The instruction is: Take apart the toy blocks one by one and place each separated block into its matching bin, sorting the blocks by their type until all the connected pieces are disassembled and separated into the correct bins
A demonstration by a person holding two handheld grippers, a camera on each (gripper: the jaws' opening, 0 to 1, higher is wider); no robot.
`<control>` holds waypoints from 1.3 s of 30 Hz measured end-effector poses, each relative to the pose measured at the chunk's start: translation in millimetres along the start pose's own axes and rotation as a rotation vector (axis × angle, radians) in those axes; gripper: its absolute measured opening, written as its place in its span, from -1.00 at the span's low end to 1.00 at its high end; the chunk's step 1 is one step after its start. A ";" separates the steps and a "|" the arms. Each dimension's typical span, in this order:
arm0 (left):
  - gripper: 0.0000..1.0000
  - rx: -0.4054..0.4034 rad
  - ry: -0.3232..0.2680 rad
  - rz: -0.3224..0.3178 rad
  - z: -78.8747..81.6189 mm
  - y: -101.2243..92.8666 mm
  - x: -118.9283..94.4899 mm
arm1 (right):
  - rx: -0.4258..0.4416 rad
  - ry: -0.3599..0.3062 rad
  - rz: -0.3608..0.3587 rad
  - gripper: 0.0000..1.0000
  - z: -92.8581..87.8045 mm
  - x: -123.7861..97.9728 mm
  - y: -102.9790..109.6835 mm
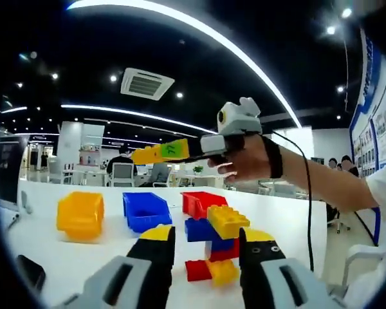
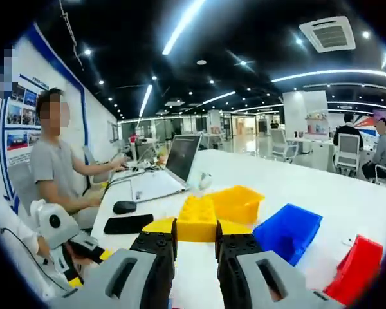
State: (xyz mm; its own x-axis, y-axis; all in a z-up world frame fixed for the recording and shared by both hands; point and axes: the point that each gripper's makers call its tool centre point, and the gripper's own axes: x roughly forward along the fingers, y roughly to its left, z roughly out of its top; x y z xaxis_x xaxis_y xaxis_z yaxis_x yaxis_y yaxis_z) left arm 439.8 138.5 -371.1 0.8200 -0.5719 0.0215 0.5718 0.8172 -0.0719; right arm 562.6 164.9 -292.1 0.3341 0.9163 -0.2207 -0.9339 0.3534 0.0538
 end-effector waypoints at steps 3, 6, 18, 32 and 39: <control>-0.20 -0.003 -0.010 0.019 1.5 7.2 -5.1 | -0.007 0.031 0.006 -0.52 7.8 25.9 0.6; -0.21 -0.015 -0.021 0.037 2.7 15.5 -10.5 | -0.035 0.059 -0.004 -0.51 11.4 42.5 -1.8; -0.24 -0.030 -0.034 0.087 -1.5 39.5 -21.8 | -0.096 0.228 -0.068 -0.51 -11.0 129.6 -22.1; -0.27 -0.048 -0.054 0.115 -0.6 54.3 -31.1 | -0.214 0.261 -0.200 -0.43 -34.7 166.6 -55.9; -0.26 -0.053 -0.042 0.123 -5.7 59.7 -32.1 | -0.144 0.163 -0.090 0.20 -20.0 157.2 -25.8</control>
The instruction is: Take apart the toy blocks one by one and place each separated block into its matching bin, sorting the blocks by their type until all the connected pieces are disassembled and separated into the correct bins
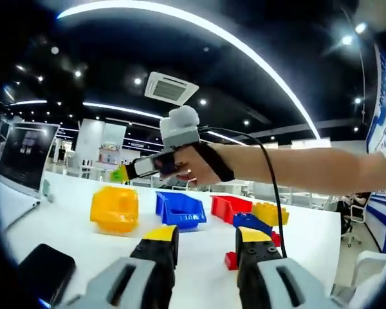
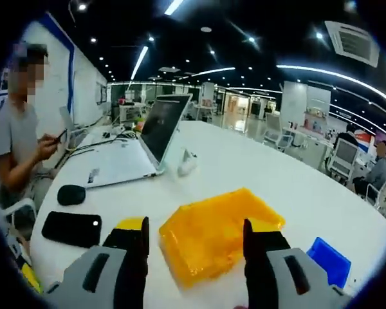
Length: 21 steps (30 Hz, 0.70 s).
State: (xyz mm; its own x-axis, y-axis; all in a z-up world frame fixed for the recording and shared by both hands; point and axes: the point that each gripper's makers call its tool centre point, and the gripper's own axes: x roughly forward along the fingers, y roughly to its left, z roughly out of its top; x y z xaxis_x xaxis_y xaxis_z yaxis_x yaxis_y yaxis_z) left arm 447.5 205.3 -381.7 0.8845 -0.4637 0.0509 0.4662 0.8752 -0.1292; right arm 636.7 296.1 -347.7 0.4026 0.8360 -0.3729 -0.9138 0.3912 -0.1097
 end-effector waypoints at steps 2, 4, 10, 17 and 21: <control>-0.26 0.002 -0.001 0.004 0.8 1.5 0.3 | 0.026 -0.042 0.029 0.20 10.0 -9.5 6.7; -0.26 0.003 -0.001 0.004 1.2 1.6 0.6 | 0.024 -0.067 0.036 0.17 18.4 -24.0 9.1; -0.26 0.012 -0.001 0.005 3.8 -1.1 2.1 | 0.005 -0.169 0.065 0.13 42.7 -81.0 22.4; -0.25 0.021 -0.009 -0.017 14.3 -10.0 4.5 | -0.036 -0.209 0.065 0.12 28.5 -151.5 40.5; -0.24 0.023 -0.013 -0.035 18.2 -17.3 5.6 | -0.018 -0.250 0.044 0.11 9.9 -197.7 39.4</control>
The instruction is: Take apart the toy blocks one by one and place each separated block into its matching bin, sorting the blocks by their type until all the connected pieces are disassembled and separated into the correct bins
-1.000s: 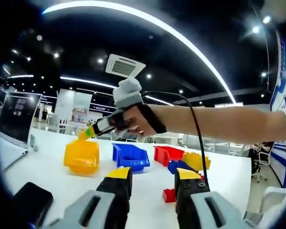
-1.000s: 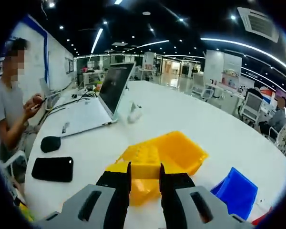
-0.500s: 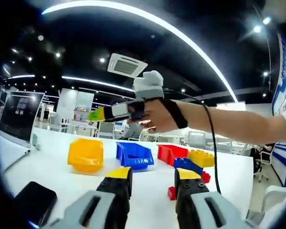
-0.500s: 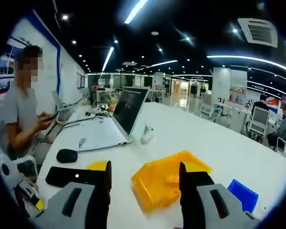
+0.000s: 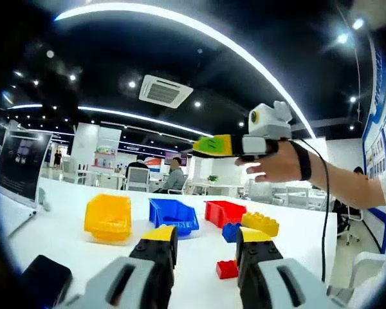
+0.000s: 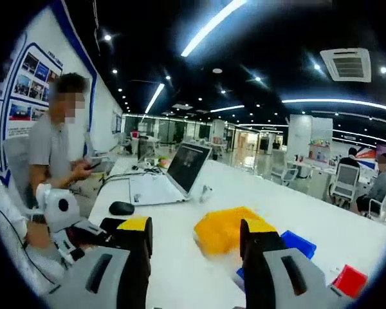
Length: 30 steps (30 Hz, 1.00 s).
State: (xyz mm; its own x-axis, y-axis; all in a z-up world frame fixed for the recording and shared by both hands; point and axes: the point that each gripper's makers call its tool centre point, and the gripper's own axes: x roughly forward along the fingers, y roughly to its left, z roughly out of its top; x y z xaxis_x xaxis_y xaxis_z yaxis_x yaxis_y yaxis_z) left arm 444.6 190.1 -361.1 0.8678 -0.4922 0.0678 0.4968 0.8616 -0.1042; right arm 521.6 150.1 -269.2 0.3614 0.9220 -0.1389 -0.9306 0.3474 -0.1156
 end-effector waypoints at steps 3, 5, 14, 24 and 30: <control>-0.24 0.015 0.006 -0.008 0.5 -5.2 2.2 | 0.034 -0.014 -0.011 0.11 -9.6 -27.3 0.0; -0.24 0.020 0.009 -0.015 1.4 -8.5 3.9 | 0.045 -0.017 -0.025 0.11 -19.7 -45.8 1.0; -0.07 0.050 0.012 -0.092 9.9 -34.9 14.1 | 0.087 -0.035 -0.072 0.14 -73.0 -103.9 18.1; -0.05 0.074 0.035 -0.154 10.6 -65.2 30.4 | -0.017 0.023 -0.092 0.17 -123.6 -105.0 37.0; -0.05 0.080 0.077 -0.106 -5.1 -77.0 48.6 | -0.077 0.020 -0.101 0.16 -130.1 -92.3 41.3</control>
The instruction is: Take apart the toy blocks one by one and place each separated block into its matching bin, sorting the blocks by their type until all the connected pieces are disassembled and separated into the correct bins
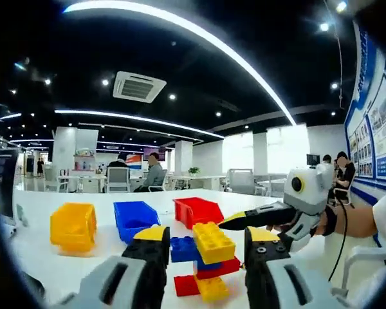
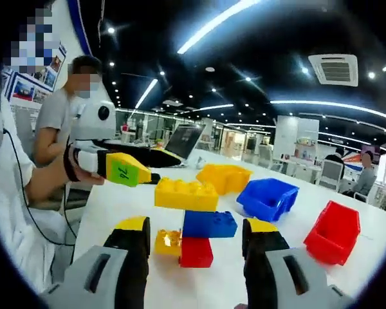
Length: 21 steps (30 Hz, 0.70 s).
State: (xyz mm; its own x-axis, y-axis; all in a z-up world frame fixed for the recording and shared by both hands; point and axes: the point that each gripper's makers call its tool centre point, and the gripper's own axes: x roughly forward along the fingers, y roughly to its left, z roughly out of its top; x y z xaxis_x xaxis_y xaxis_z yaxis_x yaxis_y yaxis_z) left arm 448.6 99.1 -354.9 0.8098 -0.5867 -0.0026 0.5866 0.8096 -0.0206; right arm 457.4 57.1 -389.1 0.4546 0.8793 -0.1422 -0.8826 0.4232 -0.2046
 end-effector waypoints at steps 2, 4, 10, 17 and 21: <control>-0.05 0.030 0.011 0.014 -4.7 -1.5 5.7 | -0.031 0.001 -0.008 0.16 -0.9 2.9 -0.5; -0.06 0.040 0.031 0.019 -9.2 -2.5 10.3 | -0.031 -0.003 -0.007 0.16 -0.4 6.4 -0.1; -0.19 0.062 0.060 0.027 -14.8 -3.2 18.6 | -0.010 -0.018 0.005 0.15 0.4 15.3 1.9; -0.30 0.051 0.078 0.019 -16.9 -4.6 20.5 | -0.015 -0.028 0.009 0.12 2.0 23.3 3.5; -0.47 0.050 0.081 0.024 -17.3 -3.7 20.4 | -0.022 -0.026 0.020 0.08 1.1 28.5 7.9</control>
State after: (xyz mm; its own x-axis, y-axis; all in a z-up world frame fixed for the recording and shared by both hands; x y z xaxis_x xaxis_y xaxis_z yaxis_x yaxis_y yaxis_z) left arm 462.7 83.9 -372.2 0.8211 -0.5648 -0.0831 0.5685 0.8221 0.0304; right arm 463.3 85.8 -393.7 0.4332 0.8931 -0.1214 -0.8886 0.4006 -0.2236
